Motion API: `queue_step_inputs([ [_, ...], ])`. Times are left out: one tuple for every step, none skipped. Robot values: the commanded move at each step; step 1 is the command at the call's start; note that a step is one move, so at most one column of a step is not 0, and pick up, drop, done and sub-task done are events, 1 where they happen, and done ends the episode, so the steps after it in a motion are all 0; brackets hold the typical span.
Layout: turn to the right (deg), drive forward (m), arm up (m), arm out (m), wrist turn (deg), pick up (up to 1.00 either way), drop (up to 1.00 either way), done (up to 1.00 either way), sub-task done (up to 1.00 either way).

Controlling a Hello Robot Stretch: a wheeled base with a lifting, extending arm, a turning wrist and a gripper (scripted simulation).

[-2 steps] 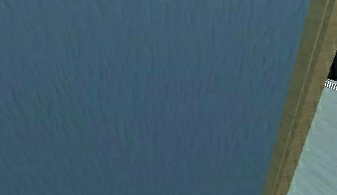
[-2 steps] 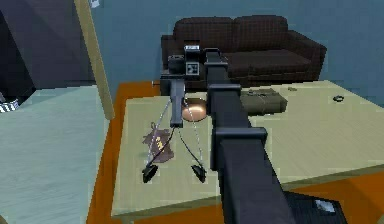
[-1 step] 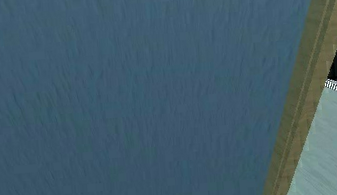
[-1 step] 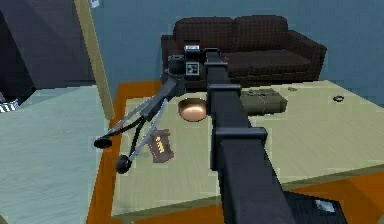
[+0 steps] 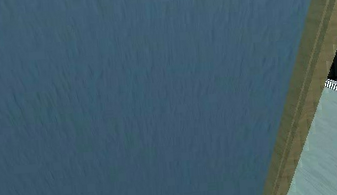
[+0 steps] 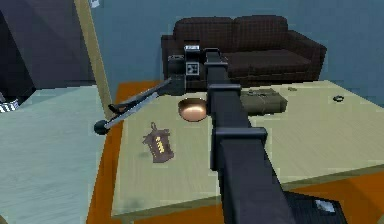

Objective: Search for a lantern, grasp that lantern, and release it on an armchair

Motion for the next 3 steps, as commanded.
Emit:
queue_step_inputs([
  [0.0, 0.00, 0.00, 0.00, 45.0, 0.00, 0.00, 0.00, 0.00],
  [0.0, 0.00, 0.00, 0.00, 15.0, 0.00, 0.00, 0.00, 0.00],
  [0.0, 0.00, -0.30, 0.00, 0.0, 0.00, 0.00, 0.00, 0.00],
])
